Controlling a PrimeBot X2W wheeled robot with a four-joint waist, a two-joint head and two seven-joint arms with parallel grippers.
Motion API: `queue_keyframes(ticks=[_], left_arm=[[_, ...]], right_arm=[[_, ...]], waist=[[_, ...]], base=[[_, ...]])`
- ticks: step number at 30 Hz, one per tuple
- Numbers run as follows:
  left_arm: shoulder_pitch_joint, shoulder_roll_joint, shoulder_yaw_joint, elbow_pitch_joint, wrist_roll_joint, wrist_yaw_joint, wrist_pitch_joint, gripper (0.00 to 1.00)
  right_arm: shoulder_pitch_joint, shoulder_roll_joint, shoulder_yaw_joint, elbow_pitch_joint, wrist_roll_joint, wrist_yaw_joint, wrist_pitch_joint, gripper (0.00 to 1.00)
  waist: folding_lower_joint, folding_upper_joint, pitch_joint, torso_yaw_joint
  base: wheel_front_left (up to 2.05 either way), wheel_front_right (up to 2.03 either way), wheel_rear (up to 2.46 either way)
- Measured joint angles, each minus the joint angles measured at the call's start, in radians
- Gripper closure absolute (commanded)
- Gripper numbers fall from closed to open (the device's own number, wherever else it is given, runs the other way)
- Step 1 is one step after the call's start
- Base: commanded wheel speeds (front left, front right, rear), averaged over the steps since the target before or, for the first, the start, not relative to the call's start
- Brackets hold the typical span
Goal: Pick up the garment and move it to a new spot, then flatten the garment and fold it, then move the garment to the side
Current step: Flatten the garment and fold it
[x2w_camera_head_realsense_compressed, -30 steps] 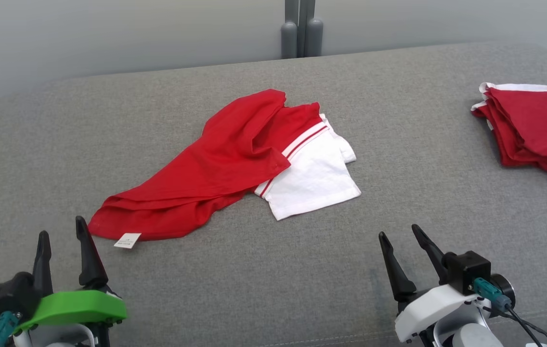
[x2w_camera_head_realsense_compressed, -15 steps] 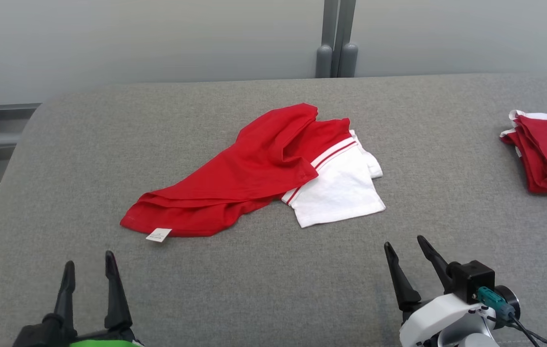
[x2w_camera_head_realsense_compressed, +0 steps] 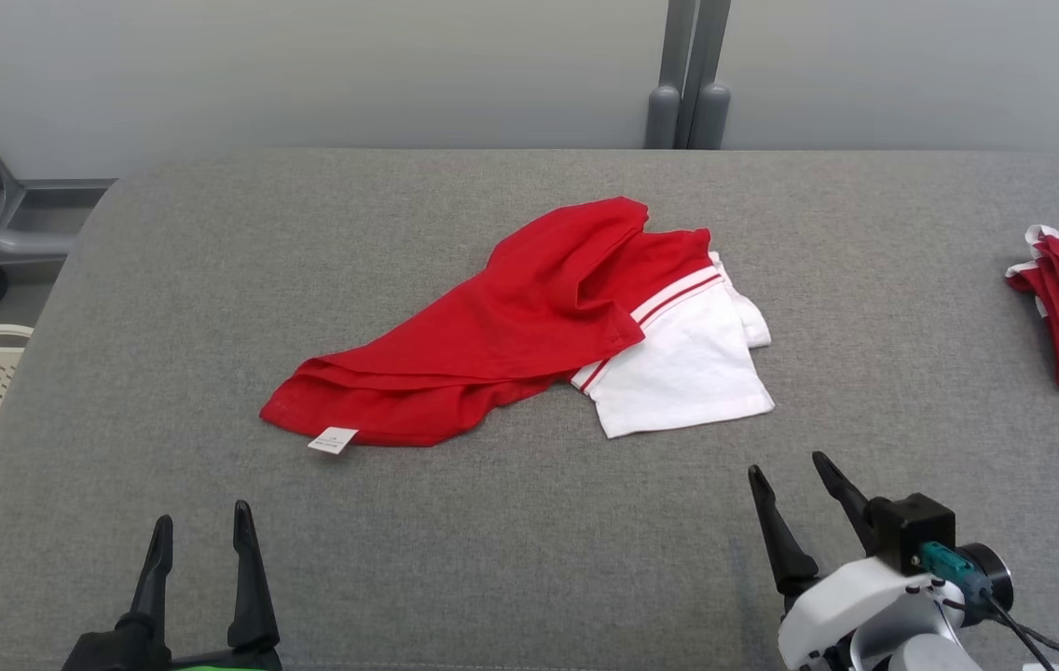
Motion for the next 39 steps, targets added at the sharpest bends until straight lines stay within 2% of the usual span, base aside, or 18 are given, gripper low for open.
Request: queue_keyframes(ticks=[4, 10, 16, 27, 36, 37, 38, 39], left_arm=[[-0.003, 0.0, -0.004, 0.001, 0.0, 0.0, 0.0, 0.0], [-0.018, 0.0, -0.022, 0.001, 0.0, -0.003, 0.0, 0.0], [-0.036, -0.001, -0.039, 0.0, 0.0, -0.003, 0.0, 0.0], [-0.076, -0.001, -0.061, -0.012, -0.01, -0.004, 0.0, 0.0], [-0.095, -0.001, -0.07, -0.01, -0.019, -0.001, 0.0, 0.0], [-0.096, -0.001, -0.07, -0.01, -0.021, -0.001, 0.0, 0.0], [-0.098, -0.001, -0.07, -0.01, -0.023, 0.0, 0.0, 0.0], [-0.098, -0.001, -0.069, -0.009, -0.025, 0.0, 0.0, 0.0]], right_arm=[[-0.044, 0.001, -0.009, 0.019, -0.021, 0.0, 0.05, 0.0], [-0.158, 0.0, -0.077, 0.079, -0.06, 0.0, 0.165, 0.0], [-0.249, 0.001, -0.131, 0.154, -0.07, 0.0, 0.237, 0.0], [-0.362, 0.001, -0.239, 0.28, -0.129, 0.0, 0.293, 0.0], [-0.402, 0.0, -0.26, 0.364, -0.123, 0.0, 0.293, 0.0], [-0.409, 0.0, -0.262, 0.371, -0.118, 0.0, 0.294, 0.35], [-0.413, 0.0, -0.263, 0.376, -0.118, 0.0, 0.294, 1.0], [-0.417, 0.0, -0.264, 0.381, -0.118, 0.0, 0.29, 1.0]], waist=[[0.0, 0.0, 0.01, 0.005], [0.0, 0.0, 0.036, 0.021], [0.0001, 0.0, 0.07, 0.046], [0.0, 0.0, 0.148, 0.098], [0.0001, 0.0, 0.187, 0.132], [0.0, 0.0, 0.19, 0.134], [0.0001, 0.0, 0.192, 0.135], [0.0001, 0.0, 0.193, 0.136]], base=[[0.0, 0.0, 0.0], [0.0, 0.0, 0.0], [0.0, 0.0, 0.0], [0.0, 0.0, 0.0], [0.0, 0.0, 0.0], [0.0, 0.0, 0.0], [0.0, 0.0, 0.0], [0.0, 0.0, 0.0]])
